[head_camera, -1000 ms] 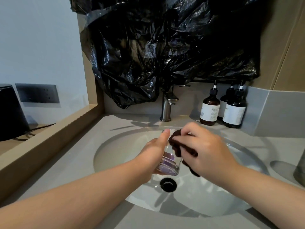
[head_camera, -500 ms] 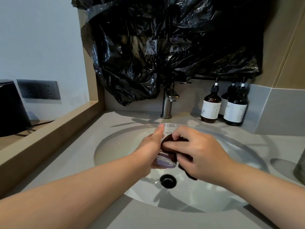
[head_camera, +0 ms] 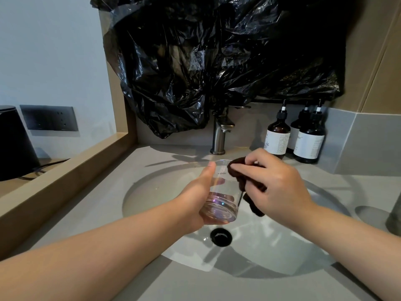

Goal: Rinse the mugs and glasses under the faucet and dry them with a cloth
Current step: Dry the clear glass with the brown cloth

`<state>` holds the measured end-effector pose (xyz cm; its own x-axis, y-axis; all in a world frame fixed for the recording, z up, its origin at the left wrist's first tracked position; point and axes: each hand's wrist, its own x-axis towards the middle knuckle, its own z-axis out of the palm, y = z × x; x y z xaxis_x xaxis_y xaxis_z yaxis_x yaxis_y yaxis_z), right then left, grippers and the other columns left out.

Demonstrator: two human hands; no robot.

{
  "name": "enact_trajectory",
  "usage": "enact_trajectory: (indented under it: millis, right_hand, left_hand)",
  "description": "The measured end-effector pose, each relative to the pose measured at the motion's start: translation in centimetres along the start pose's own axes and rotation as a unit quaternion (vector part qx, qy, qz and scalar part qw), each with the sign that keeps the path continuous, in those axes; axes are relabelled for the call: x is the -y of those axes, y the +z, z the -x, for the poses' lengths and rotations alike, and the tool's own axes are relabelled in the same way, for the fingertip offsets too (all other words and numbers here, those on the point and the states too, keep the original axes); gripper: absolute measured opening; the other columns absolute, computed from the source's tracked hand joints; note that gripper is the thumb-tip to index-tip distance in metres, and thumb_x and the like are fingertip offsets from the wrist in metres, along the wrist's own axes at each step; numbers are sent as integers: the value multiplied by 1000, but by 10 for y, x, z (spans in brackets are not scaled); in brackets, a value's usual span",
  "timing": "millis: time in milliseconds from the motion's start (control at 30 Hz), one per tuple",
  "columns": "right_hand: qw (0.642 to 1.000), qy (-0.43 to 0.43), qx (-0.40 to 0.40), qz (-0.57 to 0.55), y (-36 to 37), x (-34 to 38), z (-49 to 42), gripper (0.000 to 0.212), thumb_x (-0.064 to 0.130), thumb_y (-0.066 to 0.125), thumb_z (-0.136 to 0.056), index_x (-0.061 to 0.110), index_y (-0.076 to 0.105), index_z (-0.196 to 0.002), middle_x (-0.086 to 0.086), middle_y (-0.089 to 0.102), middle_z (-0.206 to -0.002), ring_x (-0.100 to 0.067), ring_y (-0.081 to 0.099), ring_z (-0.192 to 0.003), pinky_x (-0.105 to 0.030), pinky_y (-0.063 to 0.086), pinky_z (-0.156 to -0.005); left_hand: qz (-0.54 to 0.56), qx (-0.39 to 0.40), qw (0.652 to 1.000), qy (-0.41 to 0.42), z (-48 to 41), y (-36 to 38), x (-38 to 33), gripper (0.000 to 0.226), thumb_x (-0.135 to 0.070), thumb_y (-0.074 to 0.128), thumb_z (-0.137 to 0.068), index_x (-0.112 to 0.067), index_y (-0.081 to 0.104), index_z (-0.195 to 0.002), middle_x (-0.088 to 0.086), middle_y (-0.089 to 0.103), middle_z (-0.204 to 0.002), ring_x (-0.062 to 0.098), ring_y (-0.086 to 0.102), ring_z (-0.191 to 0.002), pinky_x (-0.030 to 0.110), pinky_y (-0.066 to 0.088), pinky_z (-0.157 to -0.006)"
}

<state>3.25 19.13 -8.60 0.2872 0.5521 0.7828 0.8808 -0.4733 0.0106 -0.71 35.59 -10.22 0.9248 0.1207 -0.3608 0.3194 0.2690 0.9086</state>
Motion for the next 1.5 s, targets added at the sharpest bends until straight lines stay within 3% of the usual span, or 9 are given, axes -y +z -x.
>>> enact_trajectory:
  millis: [167, 533, 733, 933, 1033, 1133, 1200, 1300, 1500]
  right_hand:
    - [986, -147, 78, 18, 9, 33, 10, 25, 11, 53, -77, 16, 73, -92, -3, 61, -86, -23, 57, -75, -31, 44, -45]
    - [998, 51, 18, -40, 5, 16, -1, 33, 23, 46, -78, 26, 72, -99, 6, 53, -87, -16, 55, -71, -36, 49, -51]
    - [992, -95, 83, -10, 3, 28, 5, 29, 17, 51, -74, 21, 74, -92, 0, 57, -85, -19, 54, -70, -31, 45, -48]
    - [981, 166, -14, -98, -5, -6, -2, 31, 6, 56, -81, 23, 75, -97, 9, 56, -89, -7, 56, -81, -21, 47, -72]
    - [924, 317, -9, -213, -10, -13, -9, 40, -5, 57, -81, 32, 72, -79, 5, 64, -83, -3, 59, -74, -11, 46, -69]
    - [819, 426, 27, -382, -22, -17, -16, 23, -1, 58, -87, 16, 74, -88, -1, 70, -68, -16, 61, -58, -27, 50, -54]
    - [777, 427, 111, -449, -30, -15, -18, 18, 4, 59, -88, 13, 72, -97, -8, 71, -75, -21, 63, -63, -31, 50, -58]
    - [792, 385, 203, -429, -31, -6, -15, 16, 8, 63, -86, 15, 70, -98, -4, 71, -74, -20, 61, -63, -28, 49, -55]
    - [790, 399, 160, -436, -30, -2, -16, 13, 1, 68, -78, 13, 73, -78, -9, 70, -70, -24, 60, -64, -32, 50, -59]
  left_hand:
    - [28, -14, 999, 4, -4, -4, -1, 64, -67, 42, -88, -15, 63, -119, 16, 71, -103, 33, 68, -92, 45, 58, -78]
    - [-41, 1, 997, 64, -1, 3, 2, 58, -66, 36, -91, -20, 56, -121, 11, 70, -85, 24, 69, -70, 35, 57, -64]
    - [-52, 13, 997, 58, 0, 1, 3, 61, -66, 37, -91, -16, 63, -113, 14, 73, -90, 29, 71, -81, 41, 59, -74]
    - [-29, 43, 998, 28, 4, 3, 1, 53, -62, 41, -91, -18, 59, -113, 18, 71, -97, 33, 67, -81, 44, 55, -78]
    - [4, 61, 998, 31, 4, 0, -2, 53, -61, 42, -91, -16, 64, -107, 16, 70, -90, 36, 65, -86, 44, 55, -76]
    - [33, 89, 995, 23, 5, -3, -2, 56, -63, 41, -90, -14, 66, -99, 13, 70, -80, 31, 65, -75, 41, 54, -73]
    - [50, 92, 994, 12, 5, -4, -2, 57, -63, 43, -89, -13, 63, -107, 15, 71, -82, 33, 68, -73, 40, 55, -72]
    - [49, 103, 993, -8, 6, -6, -3, 61, -64, 44, -88, -12, 61, -114, 18, 72, -86, 34, 70, -71, 40, 53, -71]
    - [28, 124, 992, -17, 7, -5, -3, 64, -64, 47, -85, -12, 58, -119, 21, 71, -100, 39, 70, -89, 43, 56, -78]
